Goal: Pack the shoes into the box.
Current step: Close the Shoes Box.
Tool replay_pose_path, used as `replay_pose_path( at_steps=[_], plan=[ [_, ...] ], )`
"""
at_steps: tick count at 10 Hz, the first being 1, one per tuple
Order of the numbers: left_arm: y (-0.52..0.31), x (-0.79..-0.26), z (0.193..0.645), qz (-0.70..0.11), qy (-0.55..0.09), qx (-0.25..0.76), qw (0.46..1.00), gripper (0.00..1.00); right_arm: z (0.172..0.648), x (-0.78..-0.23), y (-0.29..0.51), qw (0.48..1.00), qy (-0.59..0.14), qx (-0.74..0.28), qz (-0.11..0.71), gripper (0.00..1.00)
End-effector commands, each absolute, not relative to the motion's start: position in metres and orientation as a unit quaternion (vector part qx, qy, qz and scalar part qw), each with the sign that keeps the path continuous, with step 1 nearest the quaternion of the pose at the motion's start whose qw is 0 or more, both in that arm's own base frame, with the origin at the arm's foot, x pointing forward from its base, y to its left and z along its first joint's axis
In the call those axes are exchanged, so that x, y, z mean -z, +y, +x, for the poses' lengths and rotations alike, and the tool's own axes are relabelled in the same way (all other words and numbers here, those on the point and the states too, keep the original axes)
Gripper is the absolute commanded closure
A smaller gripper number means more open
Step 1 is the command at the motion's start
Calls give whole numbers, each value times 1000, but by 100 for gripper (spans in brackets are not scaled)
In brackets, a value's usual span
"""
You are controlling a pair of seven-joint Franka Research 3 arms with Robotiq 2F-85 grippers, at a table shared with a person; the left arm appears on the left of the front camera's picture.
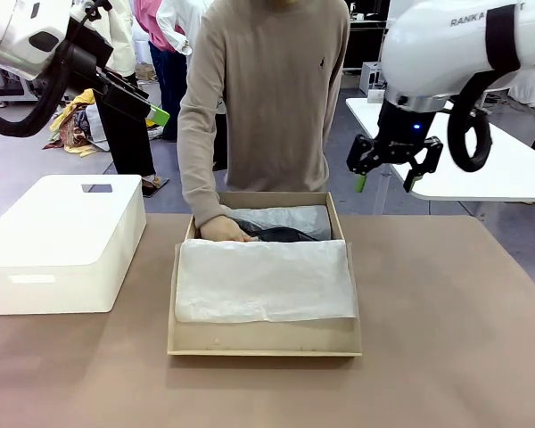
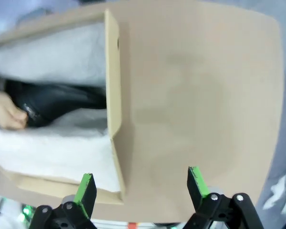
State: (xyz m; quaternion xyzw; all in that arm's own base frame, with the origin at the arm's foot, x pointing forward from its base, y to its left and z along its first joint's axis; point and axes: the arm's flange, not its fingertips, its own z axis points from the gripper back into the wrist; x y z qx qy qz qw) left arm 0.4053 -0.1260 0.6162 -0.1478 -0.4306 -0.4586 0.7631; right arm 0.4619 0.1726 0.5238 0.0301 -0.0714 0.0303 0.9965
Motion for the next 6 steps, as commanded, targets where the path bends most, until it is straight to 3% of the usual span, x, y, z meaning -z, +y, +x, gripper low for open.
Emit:
replay_pose_path(
  at_steps=[1, 6],
  plan=[
    [-124, -614, 408, -157, -435, 466, 754, 0, 455, -520, 135, 984, -77, -158, 37, 0],
    [-124, -614, 408, -157, -435, 466, 754, 0, 457, -507, 82, 879, -148, -444, 85, 0]
  ],
)
